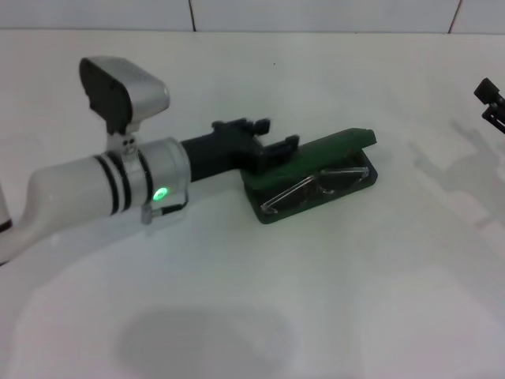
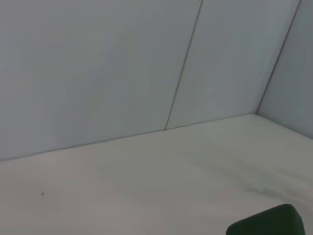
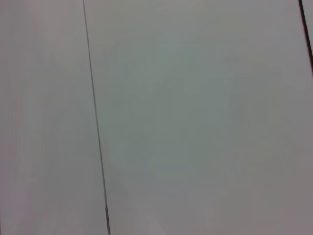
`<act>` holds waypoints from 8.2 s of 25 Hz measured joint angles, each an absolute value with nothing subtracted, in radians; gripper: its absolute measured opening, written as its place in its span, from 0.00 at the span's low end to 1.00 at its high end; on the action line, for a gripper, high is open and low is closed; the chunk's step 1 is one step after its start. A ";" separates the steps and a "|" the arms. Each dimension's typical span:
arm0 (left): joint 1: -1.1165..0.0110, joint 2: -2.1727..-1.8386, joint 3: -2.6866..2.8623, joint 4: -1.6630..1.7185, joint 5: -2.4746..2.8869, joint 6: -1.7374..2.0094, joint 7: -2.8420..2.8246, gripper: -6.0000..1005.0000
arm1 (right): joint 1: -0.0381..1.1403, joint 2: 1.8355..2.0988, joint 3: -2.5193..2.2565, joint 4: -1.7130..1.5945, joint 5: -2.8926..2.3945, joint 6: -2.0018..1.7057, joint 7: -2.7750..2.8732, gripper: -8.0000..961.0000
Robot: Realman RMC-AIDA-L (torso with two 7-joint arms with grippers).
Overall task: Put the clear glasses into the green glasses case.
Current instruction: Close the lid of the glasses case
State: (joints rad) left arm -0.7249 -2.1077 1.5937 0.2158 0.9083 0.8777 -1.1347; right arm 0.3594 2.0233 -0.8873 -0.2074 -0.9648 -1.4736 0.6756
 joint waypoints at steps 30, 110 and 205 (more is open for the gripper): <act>-0.585 -2.093 1.647 0.327 0.687 1.013 -1.007 0.63 | 0.374 1.980 -1.063 -0.382 -1.268 -1.403 0.907 0.89; -0.518 -2.090 1.577 0.288 0.710 1.074 -0.934 0.63 | 0.307 2.021 -1.143 -0.583 -1.051 -1.205 0.952 0.87; -0.639 -2.107 1.786 0.324 0.819 1.030 -1.046 0.63 | 0.397 2.027 -1.308 -0.625 -1.645 -1.127 1.066 0.87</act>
